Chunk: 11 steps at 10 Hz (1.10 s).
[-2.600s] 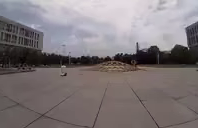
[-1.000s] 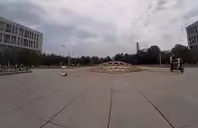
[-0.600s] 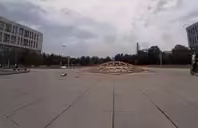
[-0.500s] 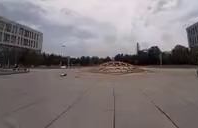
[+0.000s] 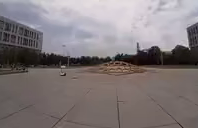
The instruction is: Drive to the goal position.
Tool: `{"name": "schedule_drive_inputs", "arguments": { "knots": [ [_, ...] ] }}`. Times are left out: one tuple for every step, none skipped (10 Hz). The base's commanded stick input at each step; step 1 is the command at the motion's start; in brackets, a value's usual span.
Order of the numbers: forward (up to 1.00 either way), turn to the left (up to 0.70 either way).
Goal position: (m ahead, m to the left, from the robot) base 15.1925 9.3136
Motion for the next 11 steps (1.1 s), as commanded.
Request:
{"name": "schedule_drive_inputs", "arguments": {
  "knots": [
    [0.7, 0.0],
    [0.7, 0.0],
    [0.7, 0.0],
    [0.7, 0.0],
    [0.7, 0.0],
    [0.7, -0.02],
    [0.7, -0.08],
    [0.7, -0.14],
    [0.7, -0.2],
    [0.7, -0.26],
    [0.7, -0.32]
  ]
}}
